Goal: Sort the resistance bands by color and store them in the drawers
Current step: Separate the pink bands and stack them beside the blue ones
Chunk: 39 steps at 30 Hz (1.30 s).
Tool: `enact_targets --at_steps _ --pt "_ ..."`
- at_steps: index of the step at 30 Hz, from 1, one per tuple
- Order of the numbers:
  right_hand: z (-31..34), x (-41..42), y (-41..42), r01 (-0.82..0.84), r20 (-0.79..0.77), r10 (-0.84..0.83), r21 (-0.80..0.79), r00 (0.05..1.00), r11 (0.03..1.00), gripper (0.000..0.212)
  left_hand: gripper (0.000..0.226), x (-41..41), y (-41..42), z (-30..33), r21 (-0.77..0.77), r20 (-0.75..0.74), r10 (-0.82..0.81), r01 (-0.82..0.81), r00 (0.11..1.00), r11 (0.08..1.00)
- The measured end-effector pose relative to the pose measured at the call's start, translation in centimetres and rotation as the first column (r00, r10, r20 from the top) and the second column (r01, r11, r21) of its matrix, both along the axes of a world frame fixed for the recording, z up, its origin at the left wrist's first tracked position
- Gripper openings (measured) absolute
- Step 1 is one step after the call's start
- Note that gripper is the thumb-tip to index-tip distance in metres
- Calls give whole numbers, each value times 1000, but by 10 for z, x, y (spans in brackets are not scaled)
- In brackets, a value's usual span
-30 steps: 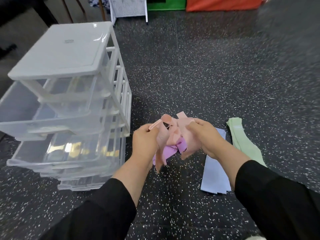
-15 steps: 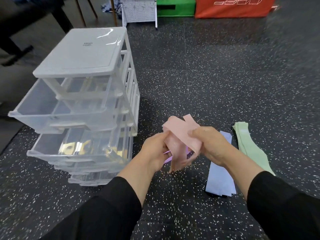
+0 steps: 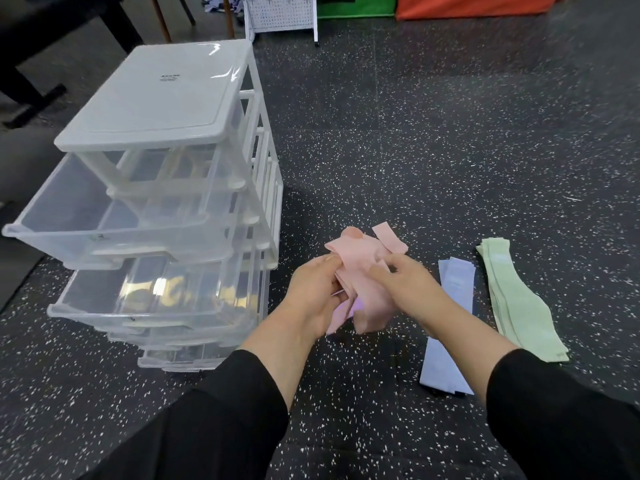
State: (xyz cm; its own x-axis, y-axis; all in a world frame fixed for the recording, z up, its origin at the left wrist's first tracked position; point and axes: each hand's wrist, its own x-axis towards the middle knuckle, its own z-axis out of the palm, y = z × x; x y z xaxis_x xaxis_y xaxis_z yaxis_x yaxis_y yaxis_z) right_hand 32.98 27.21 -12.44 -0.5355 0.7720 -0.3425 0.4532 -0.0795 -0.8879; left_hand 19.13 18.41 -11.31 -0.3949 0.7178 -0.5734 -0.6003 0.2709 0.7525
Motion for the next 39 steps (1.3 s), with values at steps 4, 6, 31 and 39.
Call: enact_targets --at_steps 4,6,31,39 --pt "-2 -4 1 40 71 -41 27 997 999 39 16 0 2 -3 14 -4 -12 12 1000 1000" --pt "-4 -4 2 89 45 -90 11 995 996 43 17 -1 2 -4 14 -13 -15 15 1000 1000" --pt "15 -8 7 68 -173 -45 129 984 989 13 20 -1 0 -5 -42 -114 24 -29 993 999" --pt "11 -13 0 1 -112 15 133 994 991 15 24 1 -1 -4 -34 -99 -9 6 995 999"
